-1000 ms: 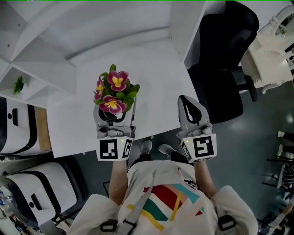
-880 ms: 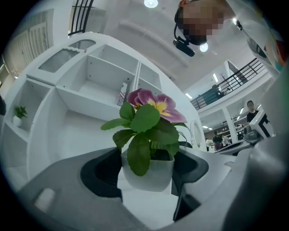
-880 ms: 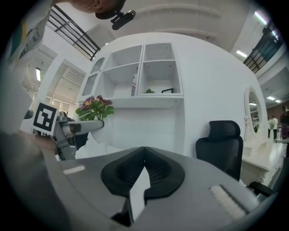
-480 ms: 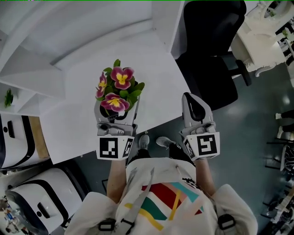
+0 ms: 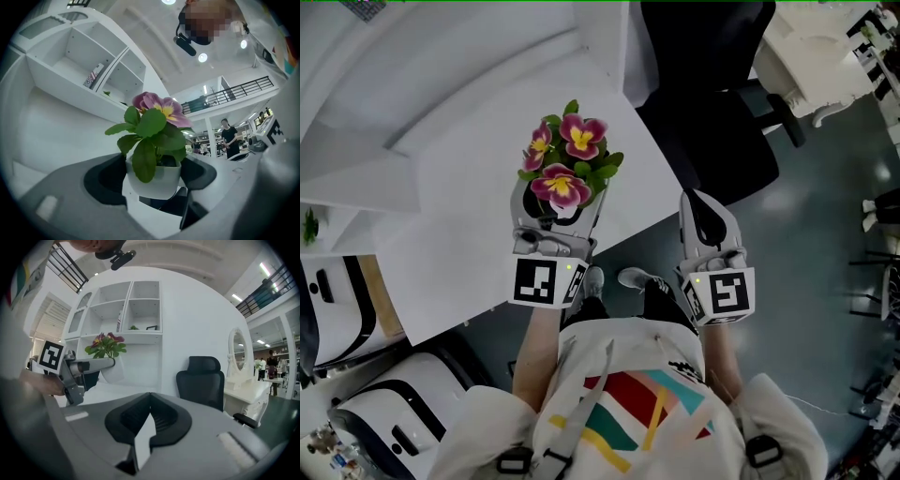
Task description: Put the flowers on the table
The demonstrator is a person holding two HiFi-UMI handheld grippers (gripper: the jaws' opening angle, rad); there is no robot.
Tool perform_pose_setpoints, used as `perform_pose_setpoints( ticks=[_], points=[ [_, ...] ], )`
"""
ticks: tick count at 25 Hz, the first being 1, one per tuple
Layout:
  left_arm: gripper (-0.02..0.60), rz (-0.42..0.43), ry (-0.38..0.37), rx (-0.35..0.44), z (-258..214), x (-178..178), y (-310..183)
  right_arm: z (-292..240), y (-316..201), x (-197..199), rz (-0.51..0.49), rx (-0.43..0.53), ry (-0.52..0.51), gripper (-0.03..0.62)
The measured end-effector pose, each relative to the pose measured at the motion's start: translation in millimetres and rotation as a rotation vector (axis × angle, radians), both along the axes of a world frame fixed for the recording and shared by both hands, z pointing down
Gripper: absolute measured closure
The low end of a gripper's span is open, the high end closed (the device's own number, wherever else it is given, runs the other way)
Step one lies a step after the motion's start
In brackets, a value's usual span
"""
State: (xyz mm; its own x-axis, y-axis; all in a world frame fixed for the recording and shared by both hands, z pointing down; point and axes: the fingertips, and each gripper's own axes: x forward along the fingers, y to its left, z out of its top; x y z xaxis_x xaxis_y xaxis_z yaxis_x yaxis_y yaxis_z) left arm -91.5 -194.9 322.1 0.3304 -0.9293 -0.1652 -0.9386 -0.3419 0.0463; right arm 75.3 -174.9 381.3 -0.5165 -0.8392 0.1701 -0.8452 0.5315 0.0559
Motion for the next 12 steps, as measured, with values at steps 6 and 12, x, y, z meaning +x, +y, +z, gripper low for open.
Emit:
perform_pose_setpoints(
  ticks=[6, 12],
  points=[
    [0.241, 0.063, -0.012, -0.059, 34.4, 47.3, -41.5, 14.4, -8.1, 33.9, 0.029, -0.034, -0.009, 0.592],
    [0.241, 0.104, -0.029, -0.114, 77.5, 80.1, -80.5, 27.2, -13.0, 61.5, 0.065, -0.074, -0.011, 0.592]
  ],
)
